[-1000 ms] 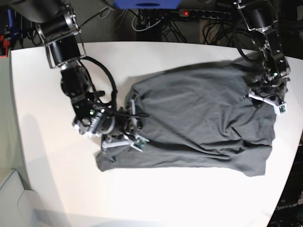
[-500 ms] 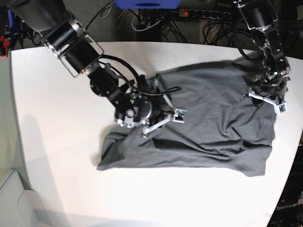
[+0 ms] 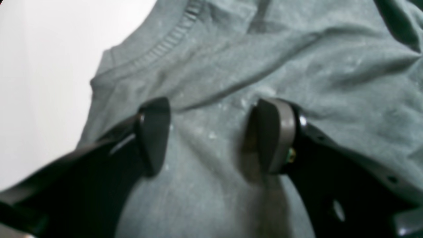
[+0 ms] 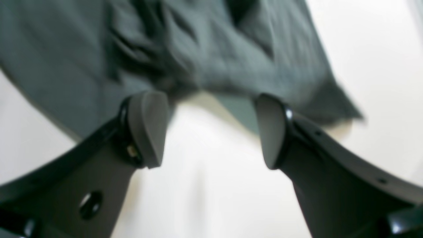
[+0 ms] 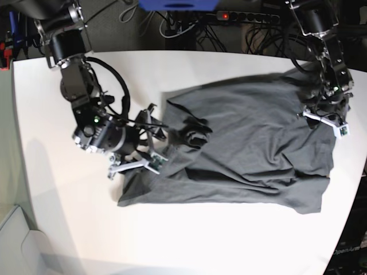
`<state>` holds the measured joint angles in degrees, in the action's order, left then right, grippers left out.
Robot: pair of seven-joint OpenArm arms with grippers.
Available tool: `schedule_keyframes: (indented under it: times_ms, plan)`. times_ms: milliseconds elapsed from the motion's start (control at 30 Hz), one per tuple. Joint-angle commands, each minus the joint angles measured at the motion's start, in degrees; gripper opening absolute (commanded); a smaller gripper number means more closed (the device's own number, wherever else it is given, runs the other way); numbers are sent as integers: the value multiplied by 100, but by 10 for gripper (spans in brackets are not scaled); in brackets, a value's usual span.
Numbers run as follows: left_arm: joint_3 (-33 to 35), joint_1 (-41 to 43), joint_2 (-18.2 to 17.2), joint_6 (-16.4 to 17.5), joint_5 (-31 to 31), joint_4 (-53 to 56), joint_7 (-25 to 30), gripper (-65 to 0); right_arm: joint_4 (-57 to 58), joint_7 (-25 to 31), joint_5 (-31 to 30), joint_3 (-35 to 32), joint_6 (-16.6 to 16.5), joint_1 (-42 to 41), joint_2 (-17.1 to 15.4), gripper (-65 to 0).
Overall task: Layout the t-shirt on the table in an organized manner, then fold the t-shirt properly
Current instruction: 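Release the shirt end and move the right gripper onto the shirt body, then grasp bunched shirt fabric with the right gripper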
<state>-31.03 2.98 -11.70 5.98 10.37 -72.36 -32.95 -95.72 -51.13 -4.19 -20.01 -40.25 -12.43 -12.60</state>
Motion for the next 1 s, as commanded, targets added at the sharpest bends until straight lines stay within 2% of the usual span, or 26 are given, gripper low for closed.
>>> schedule_keyframes:
  times_ms: [0, 167, 333, 400, 567, 733, 967]
  plan:
    - [-14, 93, -3, -110, -57, 102, -604, -247, -6, 151, -61, 133, 25, -116, 7, -222]
    - [21, 75, 6, -110, -57, 110, -604, -247, 627, 186, -78, 300, 25, -239, 183, -237]
    - [21, 75, 23, -110, -66, 110, -604, -247, 1498, 582, -78, 291, 25, -450, 394, -363]
    - [21, 75, 14, -110, -66, 110, -604, -247, 1876, 705, -69, 265, 25, -590, 456, -391]
    - [21, 75, 14, -110, -66, 110, -604, -247, 2535, 819, -78, 247, 25, -898, 781, -393]
    - [21, 84, 23, -110, -66, 110, -648, -247, 2878, 1329, -69, 230, 25, -1250, 1106, -399]
    - [30, 128, 50, -110, -66, 110, -648, -247, 3449, 1382, -69, -386, 25, -2094, 1801, -394]
